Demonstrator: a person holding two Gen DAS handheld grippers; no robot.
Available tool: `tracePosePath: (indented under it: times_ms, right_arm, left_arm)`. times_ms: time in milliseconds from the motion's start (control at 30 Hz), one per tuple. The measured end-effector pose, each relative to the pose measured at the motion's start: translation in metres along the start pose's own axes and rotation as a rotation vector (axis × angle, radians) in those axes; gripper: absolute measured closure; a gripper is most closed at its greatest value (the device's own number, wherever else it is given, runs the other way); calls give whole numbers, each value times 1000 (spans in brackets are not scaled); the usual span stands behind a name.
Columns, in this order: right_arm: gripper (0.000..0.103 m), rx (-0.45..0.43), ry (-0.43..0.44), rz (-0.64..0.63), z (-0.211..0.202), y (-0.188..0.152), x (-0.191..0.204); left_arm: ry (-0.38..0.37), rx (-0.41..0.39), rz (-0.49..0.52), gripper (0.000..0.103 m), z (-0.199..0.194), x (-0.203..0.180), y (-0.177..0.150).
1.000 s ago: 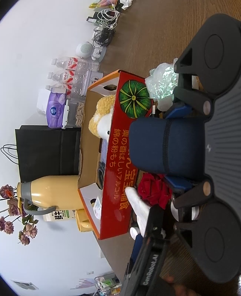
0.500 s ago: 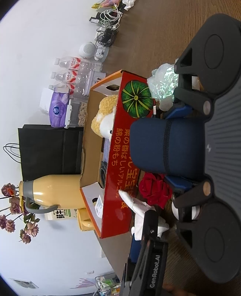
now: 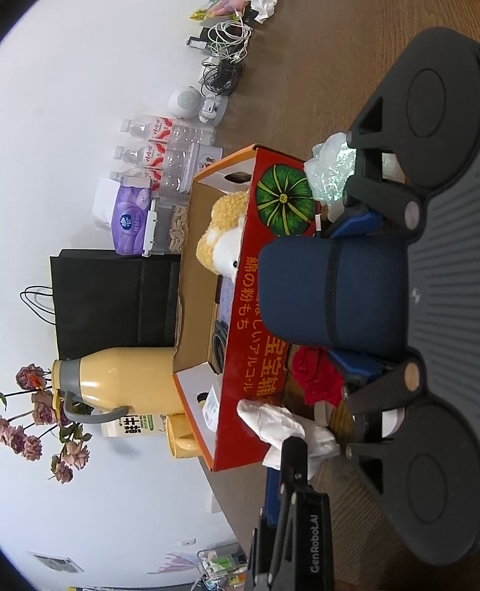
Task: Organize objects
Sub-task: 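Grasp the white cloth with the left tool while the right tool holds the navy case, then carry the cloth with the left tool while the right tool carries the case, both releasing into the box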
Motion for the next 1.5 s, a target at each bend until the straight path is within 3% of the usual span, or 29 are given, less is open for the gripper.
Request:
tracePosePath:
  times_ms: [467,733,900,1200,1500]
  right_arm:
    - [41,-69,15,8,-22,15,1]
    - [41,-130,29,-18,-31,53,9]
    - [41,-144,37,-11,-19,90,10]
    - [41,-101,38,31,40,148,15]
    - [42,-9,11,83,117,154,9]
  left_arm:
    - [22,-112,-3,72,-37,0,17]
    - [36,-257,68,72,-63,-14,74]
    - [51,-288,31,72,-53,-7,110]
    - [67,-257,-80,72,-4,22,148]
    - [91,-115,-159,72,70,55,145]
Point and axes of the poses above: each gripper's, at about its wrist camera, not at the fingertips, and z roughly the way its jaws point, x to its left, y to its top, the point moved 10 cm from there along z, roughly the way its jaws point, and after that the axes turned 7 degrees about x, right-handed, at the moved point
